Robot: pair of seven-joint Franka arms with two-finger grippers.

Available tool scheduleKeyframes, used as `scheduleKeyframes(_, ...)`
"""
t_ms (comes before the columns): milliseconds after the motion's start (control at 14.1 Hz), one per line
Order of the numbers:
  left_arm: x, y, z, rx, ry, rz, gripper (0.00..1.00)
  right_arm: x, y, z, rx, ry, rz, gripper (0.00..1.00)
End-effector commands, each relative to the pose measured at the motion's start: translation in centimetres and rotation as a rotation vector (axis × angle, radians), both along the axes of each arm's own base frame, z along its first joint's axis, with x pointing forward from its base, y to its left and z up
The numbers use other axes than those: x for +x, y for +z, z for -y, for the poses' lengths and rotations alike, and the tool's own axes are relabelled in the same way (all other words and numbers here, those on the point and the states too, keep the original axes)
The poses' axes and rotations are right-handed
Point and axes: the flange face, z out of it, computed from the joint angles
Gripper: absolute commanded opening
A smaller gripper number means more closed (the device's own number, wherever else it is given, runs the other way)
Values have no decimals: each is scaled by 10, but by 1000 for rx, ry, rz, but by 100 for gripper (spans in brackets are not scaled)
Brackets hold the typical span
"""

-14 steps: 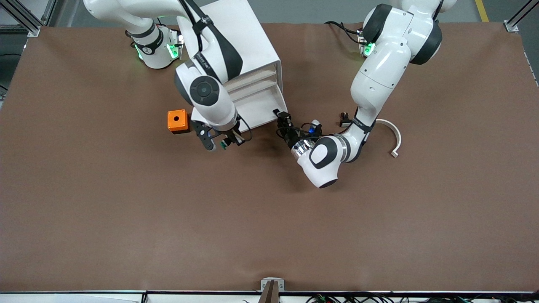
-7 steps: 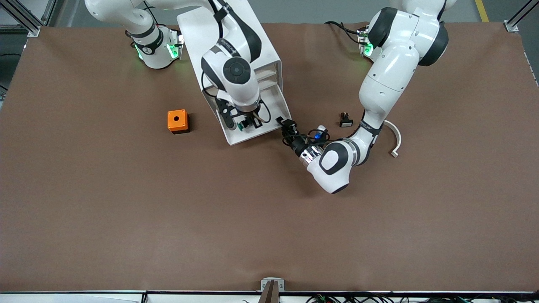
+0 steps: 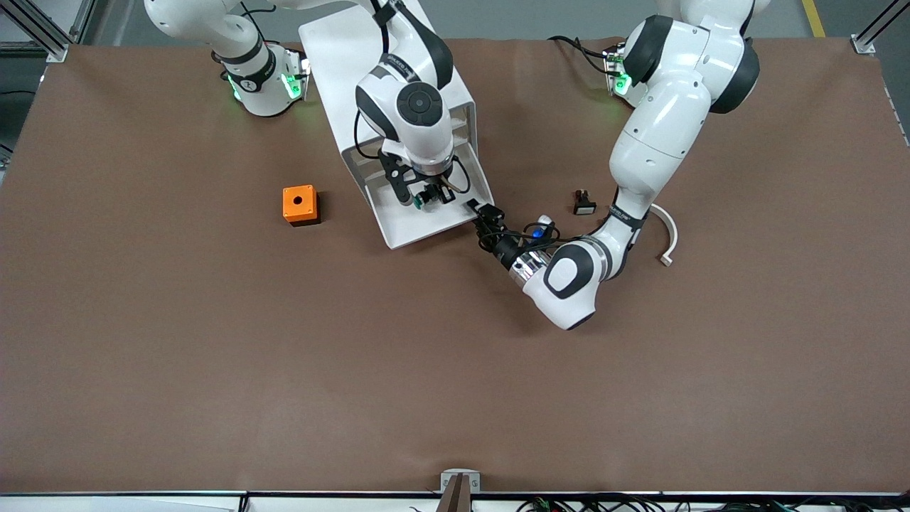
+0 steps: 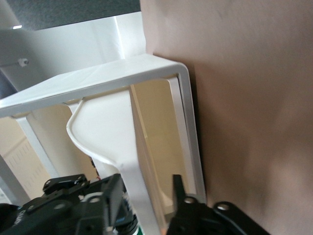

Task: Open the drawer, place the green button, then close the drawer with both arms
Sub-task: 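Carry the green button with the right gripper over the open drawer, then lower the green button into the drawer and open the right gripper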

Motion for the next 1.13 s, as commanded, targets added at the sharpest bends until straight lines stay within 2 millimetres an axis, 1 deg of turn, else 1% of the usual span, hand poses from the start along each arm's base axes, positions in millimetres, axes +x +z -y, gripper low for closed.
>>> scheduleKeyframes(0, 8, 4, 6, -128, 40, 52, 99, -7, -1, -9, 13, -15, 6, 21)
scheduleKeyframes(71, 13, 8, 4, -152, 45, 80, 99, -5, 2, -12, 19, -14, 8, 67)
scheduleKeyframes(142, 21, 11, -1, -181, 57, 119, 99, -5, 5, -13, 20, -16, 10, 99)
scheduleKeyframes(284, 26, 12, -5, -240, 57, 181, 99, -1, 14, -17, 35, -14, 22, 100)
scheduleKeyframes(355, 29, 16, -5, -276, 49, 222, 99, 6, 22, -18, 48, -12, 33, 100)
scheduleKeyframes(426, 35, 21, -7, -309, 41, 269, 99, 17, 30, -14, 54, -10, 41, 100)
scheduleKeyframes(567, 52, 32, -17, -360, 30, 379, 99, 48, 50, 7, 45, 123, 16, 100)
scheduleKeyframes(709, 62, 44, -15, -425, -6, 490, 99, 85, 76, 38, 51, 311, -9, 100)
scheduleKeyframes(780, 65, 48, -13, -456, -37, 548, 99, 105, 95, 58, 61, 395, -20, 100)
scheduleKeyframes(851, 65, 48, -12, -476, -64, 592, 99, 126, 110, 81, 65, 433, -37, 100)
scheduleKeyframes(922, 66, 53, -10, -499, -94, 645, 99, 147, 126, 108, 72, 474, -52, 100)
scheduleKeyframes(1064, 70, 65, -7, -531, -168, 775, 99, 175, 152, 156, 76, 610, -72, 100)
